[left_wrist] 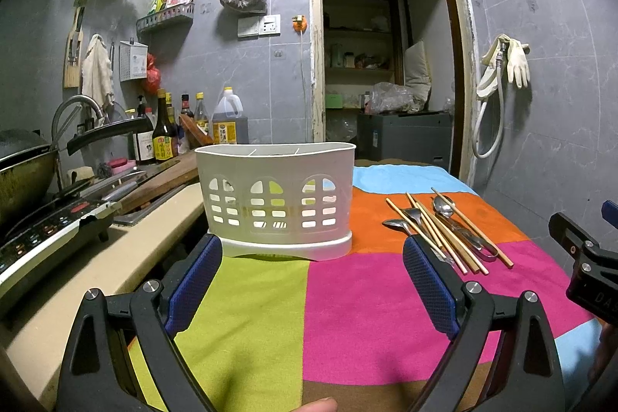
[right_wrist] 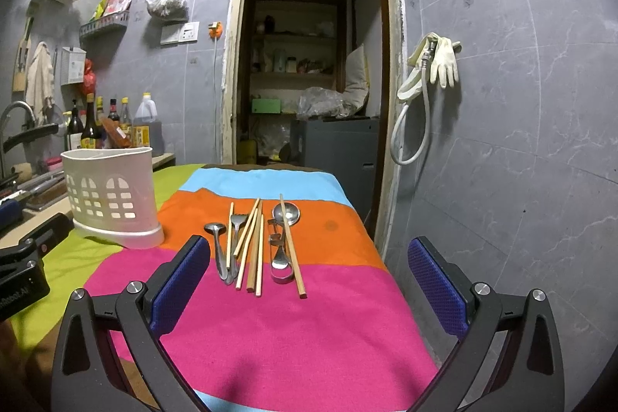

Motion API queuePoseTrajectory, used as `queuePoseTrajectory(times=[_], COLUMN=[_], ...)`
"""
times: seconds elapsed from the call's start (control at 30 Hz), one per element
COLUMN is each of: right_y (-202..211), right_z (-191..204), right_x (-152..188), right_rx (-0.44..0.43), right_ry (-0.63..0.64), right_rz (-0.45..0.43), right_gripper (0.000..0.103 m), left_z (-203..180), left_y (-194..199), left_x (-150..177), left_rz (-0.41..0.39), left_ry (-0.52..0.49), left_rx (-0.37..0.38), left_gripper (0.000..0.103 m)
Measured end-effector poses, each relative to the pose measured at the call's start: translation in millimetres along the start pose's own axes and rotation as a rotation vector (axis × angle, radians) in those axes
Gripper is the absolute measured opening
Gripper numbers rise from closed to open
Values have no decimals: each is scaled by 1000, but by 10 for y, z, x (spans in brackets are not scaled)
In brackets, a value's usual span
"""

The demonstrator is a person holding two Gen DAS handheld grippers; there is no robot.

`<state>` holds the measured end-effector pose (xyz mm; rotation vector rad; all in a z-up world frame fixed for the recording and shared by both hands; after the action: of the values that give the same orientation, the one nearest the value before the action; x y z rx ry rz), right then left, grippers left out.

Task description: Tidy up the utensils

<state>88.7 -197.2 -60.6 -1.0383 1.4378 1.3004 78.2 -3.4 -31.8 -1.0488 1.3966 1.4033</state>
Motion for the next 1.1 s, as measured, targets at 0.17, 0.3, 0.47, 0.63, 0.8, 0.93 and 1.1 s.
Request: queuePoseTrajectory(times=[0.17,0.3,0.47,0.63,0.8,0.93,1.1], right_y=[1,-1,-22,-21,-22,-23,-28], right_z=[4,11,23,15,13,12,8], right_x=[1,9,3,3,1,3,-3], right_rx=[0,0,-1,-1,-1,-2,-2], right_ry=[1,1,0,0,0,0,-1], right_rz=[3,7,13,15,17,17,20], right_gripper=[103,103,103,103,103,103,103], left_z=[17,44,46,48,48,45,48], left_y=[0,8,9,3,4,2,-5], left_x=[15,1,3,1,0,0,4], left_rz=[2,1,2,3,4,5,6], left_ry=[-1,-1,-1,-2,-2,-2,-2], left_rx=[1,2,2,1,1,1,1], left_gripper=[92,92,92,92,92,92,92])
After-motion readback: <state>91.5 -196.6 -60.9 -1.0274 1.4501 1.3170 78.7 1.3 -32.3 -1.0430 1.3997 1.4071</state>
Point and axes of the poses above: each gripper's, at about its wrist camera, not at the fingertips, and y roughly against the way its jaws point, z to its left, x to its underside, the point moved 7 cm from there along -y, roughly the way its jaws point
